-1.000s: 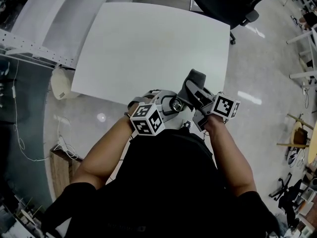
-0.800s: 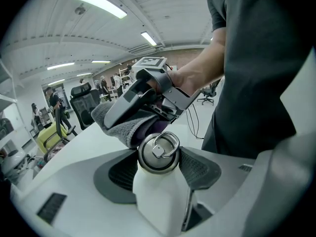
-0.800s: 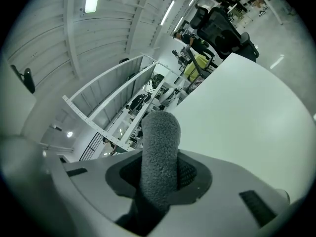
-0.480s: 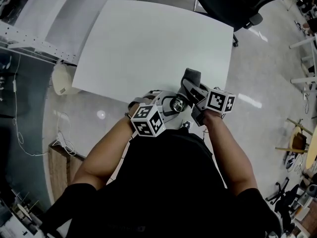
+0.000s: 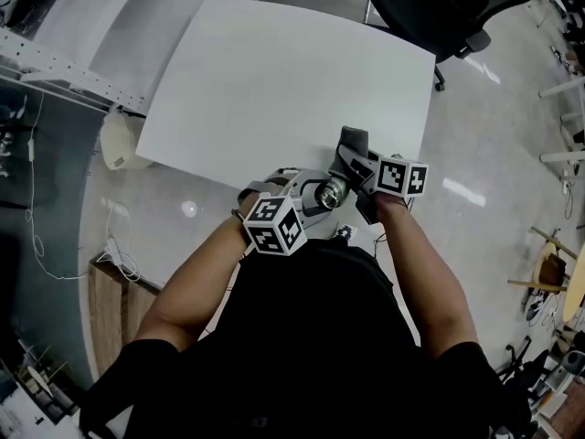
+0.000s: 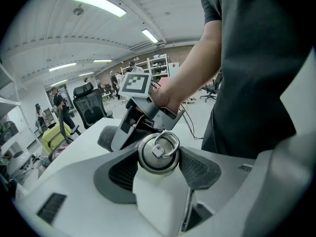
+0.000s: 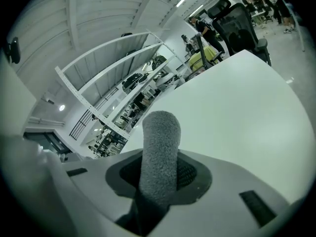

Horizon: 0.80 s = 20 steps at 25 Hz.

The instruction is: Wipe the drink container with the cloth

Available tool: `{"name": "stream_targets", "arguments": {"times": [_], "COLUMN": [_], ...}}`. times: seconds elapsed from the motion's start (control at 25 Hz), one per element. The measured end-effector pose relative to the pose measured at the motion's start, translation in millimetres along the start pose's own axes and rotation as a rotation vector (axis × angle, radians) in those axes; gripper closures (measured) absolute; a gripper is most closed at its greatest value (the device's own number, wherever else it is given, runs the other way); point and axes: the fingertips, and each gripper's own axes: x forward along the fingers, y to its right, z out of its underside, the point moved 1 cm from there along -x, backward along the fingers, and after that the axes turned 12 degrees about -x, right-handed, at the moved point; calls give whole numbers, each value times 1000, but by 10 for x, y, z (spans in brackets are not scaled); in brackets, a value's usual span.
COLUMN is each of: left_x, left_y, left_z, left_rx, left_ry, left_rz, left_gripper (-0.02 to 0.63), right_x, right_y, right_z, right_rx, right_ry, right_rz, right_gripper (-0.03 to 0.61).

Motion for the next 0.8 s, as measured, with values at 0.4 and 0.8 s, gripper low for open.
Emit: {"name": "stream_targets", "arguments": {"times": [0.4,0.8], "left_x": [37,90], "left_y": [9,8], "left_z": [-59,-111], "left_rx": [-33,-33], "left_ry": [-3,-10], "left_rz": [-32,-39], "left_gripper": [350,350], "right_x": [36,7], "right_y": [296,407], "right_z": [155,214], "right_rx": [-65,-397], "right_ry": [-61,-143], "right_rz": [52,180], "right_gripper": [468,468]}}
